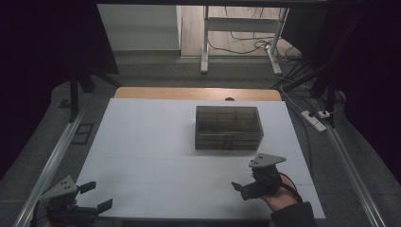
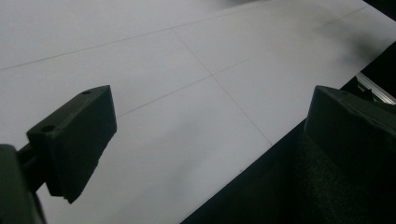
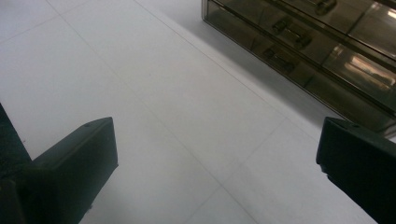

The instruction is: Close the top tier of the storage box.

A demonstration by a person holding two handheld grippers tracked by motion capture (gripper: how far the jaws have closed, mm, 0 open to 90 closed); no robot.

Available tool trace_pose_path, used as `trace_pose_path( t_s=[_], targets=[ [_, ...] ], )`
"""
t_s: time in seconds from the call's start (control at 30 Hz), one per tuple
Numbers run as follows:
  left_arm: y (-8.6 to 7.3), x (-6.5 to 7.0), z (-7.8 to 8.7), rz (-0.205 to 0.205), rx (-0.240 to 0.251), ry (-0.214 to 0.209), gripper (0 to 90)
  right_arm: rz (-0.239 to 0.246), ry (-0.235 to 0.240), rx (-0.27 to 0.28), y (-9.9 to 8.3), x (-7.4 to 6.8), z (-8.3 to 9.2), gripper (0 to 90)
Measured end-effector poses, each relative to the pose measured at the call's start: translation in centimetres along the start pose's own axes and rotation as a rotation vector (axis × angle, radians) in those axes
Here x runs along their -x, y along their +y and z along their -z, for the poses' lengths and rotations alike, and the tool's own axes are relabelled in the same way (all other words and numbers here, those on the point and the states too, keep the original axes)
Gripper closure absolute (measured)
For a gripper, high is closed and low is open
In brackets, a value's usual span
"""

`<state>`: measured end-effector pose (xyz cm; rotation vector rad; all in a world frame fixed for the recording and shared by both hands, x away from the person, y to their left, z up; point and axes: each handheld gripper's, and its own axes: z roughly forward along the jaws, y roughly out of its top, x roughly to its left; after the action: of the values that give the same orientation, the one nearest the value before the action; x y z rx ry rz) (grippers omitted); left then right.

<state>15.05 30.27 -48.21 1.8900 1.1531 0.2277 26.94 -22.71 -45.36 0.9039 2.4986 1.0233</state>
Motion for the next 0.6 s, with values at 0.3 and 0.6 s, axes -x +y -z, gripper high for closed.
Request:
trace_pose_path(
  t_s=[0.3, 0.6],
  targets=[
    [0.1, 0.4, -0.2, -0.019, -0.024, 0.033, 1.2, -0.024, -0.019, 0.000, -0.9, 0.3, 0.7, 0.0],
    [0.2, 0.9, -0.5, -0.064, -0.052, 0.055, 0.1, -0.049, -0.036, 0.013, -1.5, 0.4, 1.4, 0.0]
  ],
)
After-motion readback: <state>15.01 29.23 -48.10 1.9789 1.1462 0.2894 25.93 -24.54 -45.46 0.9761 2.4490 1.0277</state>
